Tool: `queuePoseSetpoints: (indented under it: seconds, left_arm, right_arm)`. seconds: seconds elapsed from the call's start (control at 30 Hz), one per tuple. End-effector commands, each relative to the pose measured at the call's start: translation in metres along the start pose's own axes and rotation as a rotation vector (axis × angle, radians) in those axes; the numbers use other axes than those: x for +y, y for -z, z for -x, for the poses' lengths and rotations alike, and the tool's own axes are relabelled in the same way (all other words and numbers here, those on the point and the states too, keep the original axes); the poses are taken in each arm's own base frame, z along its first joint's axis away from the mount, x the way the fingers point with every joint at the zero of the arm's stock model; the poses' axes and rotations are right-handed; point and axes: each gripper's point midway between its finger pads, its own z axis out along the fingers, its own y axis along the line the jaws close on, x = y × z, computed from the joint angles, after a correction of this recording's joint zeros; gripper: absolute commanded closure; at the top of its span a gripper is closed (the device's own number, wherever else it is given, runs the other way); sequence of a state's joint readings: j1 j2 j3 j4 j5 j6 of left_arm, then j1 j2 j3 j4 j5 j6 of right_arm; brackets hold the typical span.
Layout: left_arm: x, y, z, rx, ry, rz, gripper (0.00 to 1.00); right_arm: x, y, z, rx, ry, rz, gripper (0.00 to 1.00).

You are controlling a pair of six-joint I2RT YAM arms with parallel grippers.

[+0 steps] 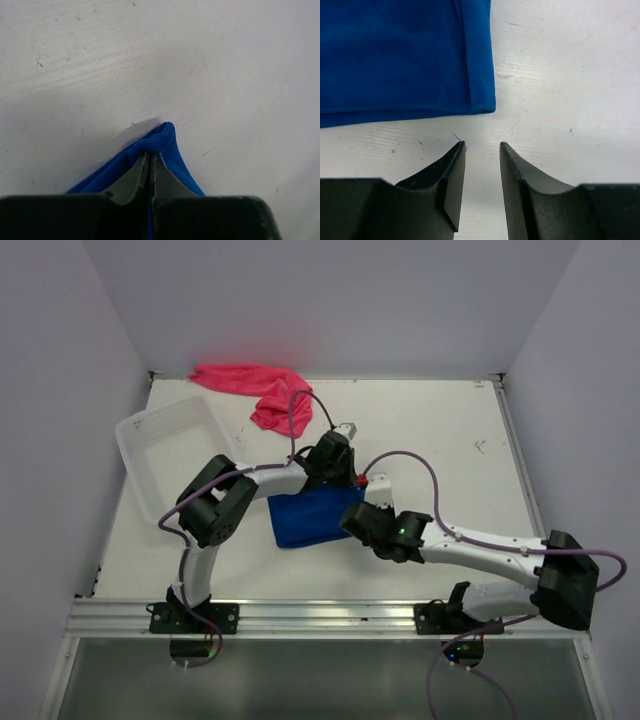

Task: Roll the towels
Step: Roll the towel

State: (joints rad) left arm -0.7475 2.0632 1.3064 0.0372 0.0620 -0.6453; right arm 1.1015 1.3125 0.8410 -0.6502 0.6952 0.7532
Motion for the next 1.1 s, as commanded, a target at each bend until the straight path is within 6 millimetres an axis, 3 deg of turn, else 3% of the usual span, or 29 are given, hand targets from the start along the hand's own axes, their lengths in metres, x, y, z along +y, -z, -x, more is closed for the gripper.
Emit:
queuePoseSetpoints:
  seconds: [0.0, 0.2, 0.53, 0.73, 0.97, 1.07]
  left_arm:
    - [0.015, 0.010, 0.004, -0.025, -0.026, 0.059, 1.00]
    - [0.014, 0.015, 0.010, -0.054, -0.020, 0.067, 1.00]
    - [0.011, 0.020, 0.013, -0.065, -0.014, 0.052, 1.00]
    - [0.011, 0.022, 0.013, -0.065, -0.013, 0.050, 1.00]
    - [0.012, 0.022, 0.011, -0.064, -0.016, 0.053, 1.00]
    - [0.012, 0.021, 0.012, -0.066, -0.015, 0.051, 1.00]
  right_arm:
    - [0.003, 0.001, 0.010, -0.016, -0.214, 0.114, 0.64]
    - [-0.008, -0.022, 0.017, 0.019, -0.477, 0.246, 0.72]
    - [-0.010, -0.057, 0.040, 0.076, -0.657, 0.346, 0.68]
    - [0.001, -0.076, 0.028, 0.142, -0.620, 0.388, 0.64]
    - [0.004, -0.076, 0.009, 0.174, -0.622, 0.415, 0.61]
    - [0.005, -0.075, 0.011, 0.157, -0.630, 0.427, 0.60]
